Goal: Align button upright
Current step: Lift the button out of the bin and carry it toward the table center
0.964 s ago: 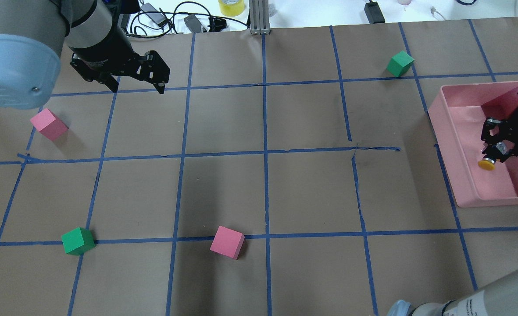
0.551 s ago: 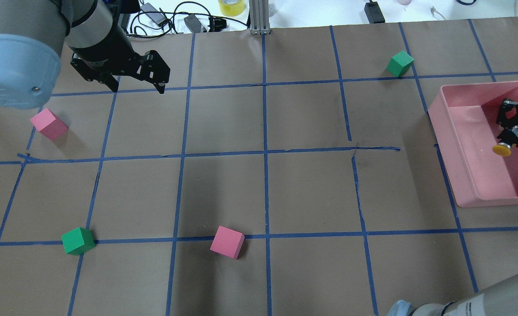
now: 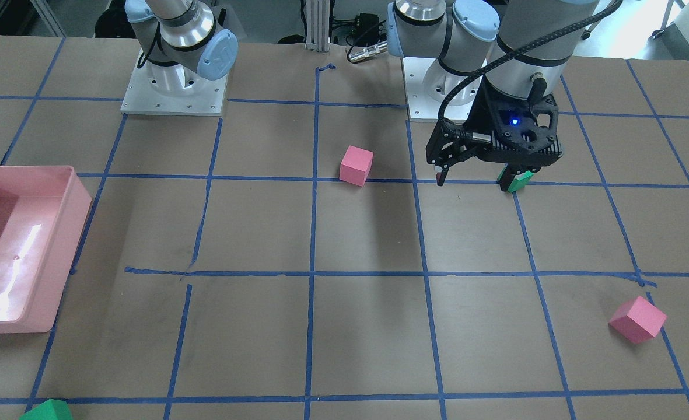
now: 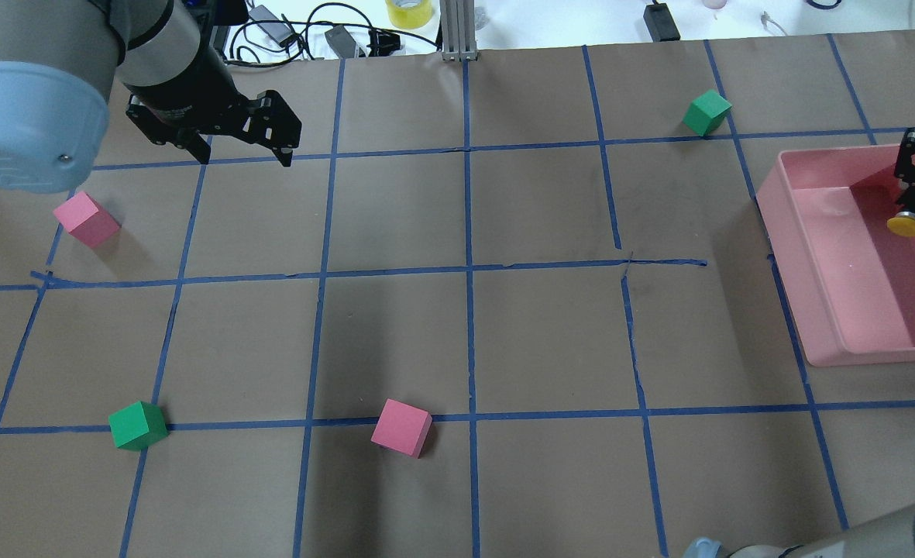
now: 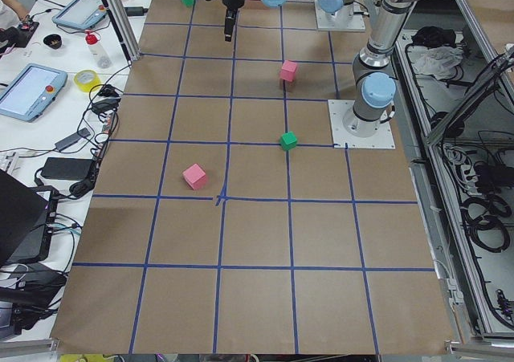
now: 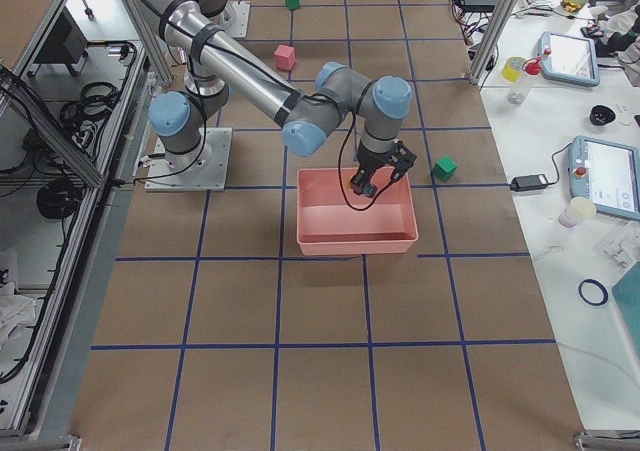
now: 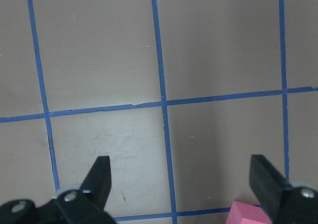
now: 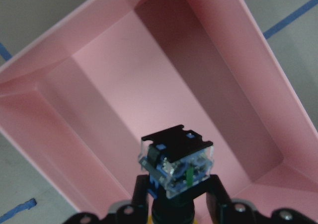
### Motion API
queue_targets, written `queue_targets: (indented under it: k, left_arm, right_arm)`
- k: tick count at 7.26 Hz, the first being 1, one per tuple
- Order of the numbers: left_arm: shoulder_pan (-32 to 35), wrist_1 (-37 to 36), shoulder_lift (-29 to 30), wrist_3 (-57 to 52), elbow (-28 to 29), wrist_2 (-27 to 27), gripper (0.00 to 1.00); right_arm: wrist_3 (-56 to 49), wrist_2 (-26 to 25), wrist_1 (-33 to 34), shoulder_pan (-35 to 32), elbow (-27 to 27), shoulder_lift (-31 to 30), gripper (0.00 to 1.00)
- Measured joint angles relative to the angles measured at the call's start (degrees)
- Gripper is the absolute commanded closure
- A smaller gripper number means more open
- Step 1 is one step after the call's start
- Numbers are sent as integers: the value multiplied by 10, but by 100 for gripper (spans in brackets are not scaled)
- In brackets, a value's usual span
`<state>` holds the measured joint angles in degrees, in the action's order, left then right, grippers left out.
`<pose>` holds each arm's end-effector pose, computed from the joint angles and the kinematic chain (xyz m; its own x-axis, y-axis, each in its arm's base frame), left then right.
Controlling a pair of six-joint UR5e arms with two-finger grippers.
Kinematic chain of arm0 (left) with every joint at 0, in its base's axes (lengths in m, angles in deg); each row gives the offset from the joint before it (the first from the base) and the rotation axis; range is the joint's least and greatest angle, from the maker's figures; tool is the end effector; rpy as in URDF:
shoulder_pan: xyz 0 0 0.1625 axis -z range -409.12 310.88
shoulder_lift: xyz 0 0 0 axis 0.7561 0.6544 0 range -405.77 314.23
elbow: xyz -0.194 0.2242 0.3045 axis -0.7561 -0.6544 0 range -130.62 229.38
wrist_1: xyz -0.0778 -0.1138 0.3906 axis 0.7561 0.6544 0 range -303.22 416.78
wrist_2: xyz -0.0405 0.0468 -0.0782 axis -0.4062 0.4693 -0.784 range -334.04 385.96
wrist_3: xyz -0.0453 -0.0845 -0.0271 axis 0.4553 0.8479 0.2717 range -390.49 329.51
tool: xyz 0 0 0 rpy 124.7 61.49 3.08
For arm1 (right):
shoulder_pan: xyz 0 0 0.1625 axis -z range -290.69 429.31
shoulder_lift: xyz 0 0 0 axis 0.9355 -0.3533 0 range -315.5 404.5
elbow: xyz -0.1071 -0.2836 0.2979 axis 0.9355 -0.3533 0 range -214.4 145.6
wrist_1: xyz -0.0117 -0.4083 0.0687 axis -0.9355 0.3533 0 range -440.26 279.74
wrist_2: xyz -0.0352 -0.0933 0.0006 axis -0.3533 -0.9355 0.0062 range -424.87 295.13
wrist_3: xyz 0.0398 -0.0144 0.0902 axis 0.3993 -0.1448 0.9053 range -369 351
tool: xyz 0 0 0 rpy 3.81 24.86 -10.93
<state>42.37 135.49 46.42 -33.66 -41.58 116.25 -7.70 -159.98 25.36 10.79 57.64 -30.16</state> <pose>-0.1464 -0.5170 0.4812 -0.9967 0.0801 -0.0129 0.0811 0.9866 -0.1412 -0.1984 -0.5624 0.3529 -0.8388 0.5370 0.0897 0.5411 0.8405 0.0288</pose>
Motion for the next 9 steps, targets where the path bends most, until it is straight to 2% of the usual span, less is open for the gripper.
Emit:
queue_targets:
  k: [3, 5, 9]
  left_arm:
    - [0, 0, 0, 0, 0, 1, 0]
    - [0, 0, 0, 0, 0, 0, 0]
    - [-2, -1, 2, -2, 0, 0, 0]
  right_arm:
    - [4, -44, -35, -120, -35, 0, 100]
    - [34, -51, -35, -200, -43, 16, 100]
    - [138, -44, -31, -346, -106, 98, 100]
